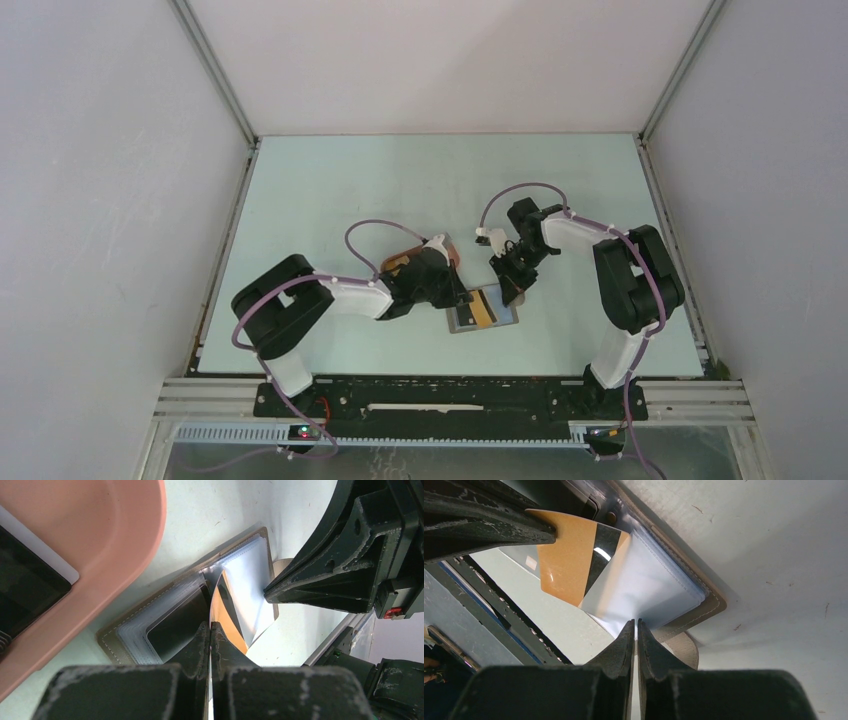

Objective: Put the credit cards into the card holder
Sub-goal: Insert the credit card into the card holder.

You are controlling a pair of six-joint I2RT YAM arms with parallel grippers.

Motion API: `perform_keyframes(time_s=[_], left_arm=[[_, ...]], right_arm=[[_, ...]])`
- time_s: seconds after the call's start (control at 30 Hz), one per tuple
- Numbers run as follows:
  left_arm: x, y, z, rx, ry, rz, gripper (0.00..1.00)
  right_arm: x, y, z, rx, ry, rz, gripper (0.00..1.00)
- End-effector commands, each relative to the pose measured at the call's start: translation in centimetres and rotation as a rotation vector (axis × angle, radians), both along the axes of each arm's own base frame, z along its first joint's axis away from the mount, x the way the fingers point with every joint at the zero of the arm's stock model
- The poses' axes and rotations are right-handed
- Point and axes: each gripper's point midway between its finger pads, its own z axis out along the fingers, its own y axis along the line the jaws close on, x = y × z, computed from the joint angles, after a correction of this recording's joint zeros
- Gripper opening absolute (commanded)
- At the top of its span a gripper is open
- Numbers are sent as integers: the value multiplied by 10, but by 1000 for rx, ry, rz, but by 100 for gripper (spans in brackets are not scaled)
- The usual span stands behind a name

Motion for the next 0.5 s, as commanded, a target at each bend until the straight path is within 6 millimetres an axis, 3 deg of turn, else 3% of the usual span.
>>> perform_keyframes(time_s=[0.0,0.47], left_arm=[[-14,4,-21,81,67,-54,0],[-4,-3,-31,64,87,-49,1]], right_arm=[[9,6,8,16,-35,4,12],[9,10,17,52,-48,12,16]])
